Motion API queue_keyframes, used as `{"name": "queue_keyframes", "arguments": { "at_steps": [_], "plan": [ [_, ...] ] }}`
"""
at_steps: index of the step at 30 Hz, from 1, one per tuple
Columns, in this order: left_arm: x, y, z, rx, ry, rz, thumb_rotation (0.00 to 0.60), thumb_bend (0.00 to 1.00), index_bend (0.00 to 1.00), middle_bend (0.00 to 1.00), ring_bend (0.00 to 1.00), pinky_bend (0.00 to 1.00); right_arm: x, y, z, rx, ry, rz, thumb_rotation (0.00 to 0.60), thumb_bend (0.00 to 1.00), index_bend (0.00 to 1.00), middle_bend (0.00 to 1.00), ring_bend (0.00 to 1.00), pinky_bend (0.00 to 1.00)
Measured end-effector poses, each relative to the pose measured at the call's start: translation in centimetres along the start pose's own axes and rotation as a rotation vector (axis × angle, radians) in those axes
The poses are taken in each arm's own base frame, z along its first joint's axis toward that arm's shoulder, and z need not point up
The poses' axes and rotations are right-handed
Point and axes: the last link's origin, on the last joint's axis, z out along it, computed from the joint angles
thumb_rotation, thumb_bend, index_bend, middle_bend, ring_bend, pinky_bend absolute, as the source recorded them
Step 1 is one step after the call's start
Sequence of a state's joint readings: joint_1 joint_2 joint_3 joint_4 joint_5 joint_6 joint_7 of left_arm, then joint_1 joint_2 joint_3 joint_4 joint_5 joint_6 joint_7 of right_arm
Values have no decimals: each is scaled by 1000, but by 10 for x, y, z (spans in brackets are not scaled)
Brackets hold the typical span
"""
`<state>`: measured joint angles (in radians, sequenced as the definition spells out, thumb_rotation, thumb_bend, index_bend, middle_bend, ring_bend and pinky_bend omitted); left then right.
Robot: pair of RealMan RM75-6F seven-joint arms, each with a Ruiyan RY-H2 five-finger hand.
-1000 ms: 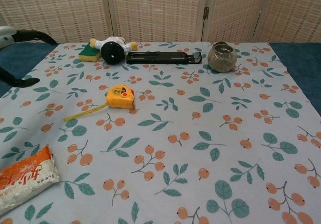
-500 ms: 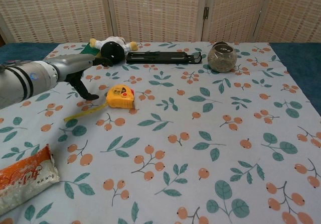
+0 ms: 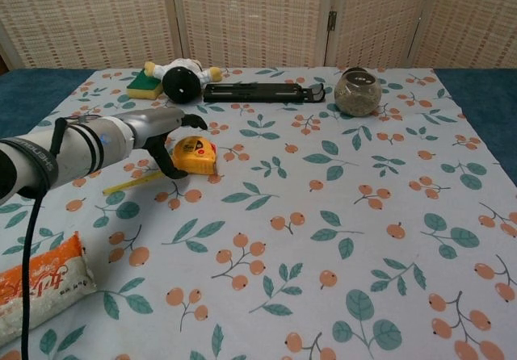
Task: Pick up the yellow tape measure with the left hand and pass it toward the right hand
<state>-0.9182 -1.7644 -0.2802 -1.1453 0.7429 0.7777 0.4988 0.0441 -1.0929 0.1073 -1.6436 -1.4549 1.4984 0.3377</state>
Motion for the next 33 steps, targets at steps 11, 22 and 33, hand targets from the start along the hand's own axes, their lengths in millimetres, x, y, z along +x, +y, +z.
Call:
{"name": "queue_keyframes", "arguments": {
  "at_steps": [11, 22, 33],
  "plan": [
    [0, -1, 4, 25, 36, -24, 600, 354, 252, 214, 166, 0, -1, 1, 1, -4, -5, 0, 600, 291, 0, 60, 58, 32],
    [-3, 0, 8, 30, 47, -28, 600, 354, 365, 322, 234, 0, 0, 4, -1, -16, 0, 3, 600, 291, 0, 63, 59, 32],
    [8, 6, 6, 10, 110, -203, 600, 369, 559, 517, 410, 77, -3, -14, 7, 54, -4, 36, 600, 291, 0, 66, 58, 32]
  ]
}}
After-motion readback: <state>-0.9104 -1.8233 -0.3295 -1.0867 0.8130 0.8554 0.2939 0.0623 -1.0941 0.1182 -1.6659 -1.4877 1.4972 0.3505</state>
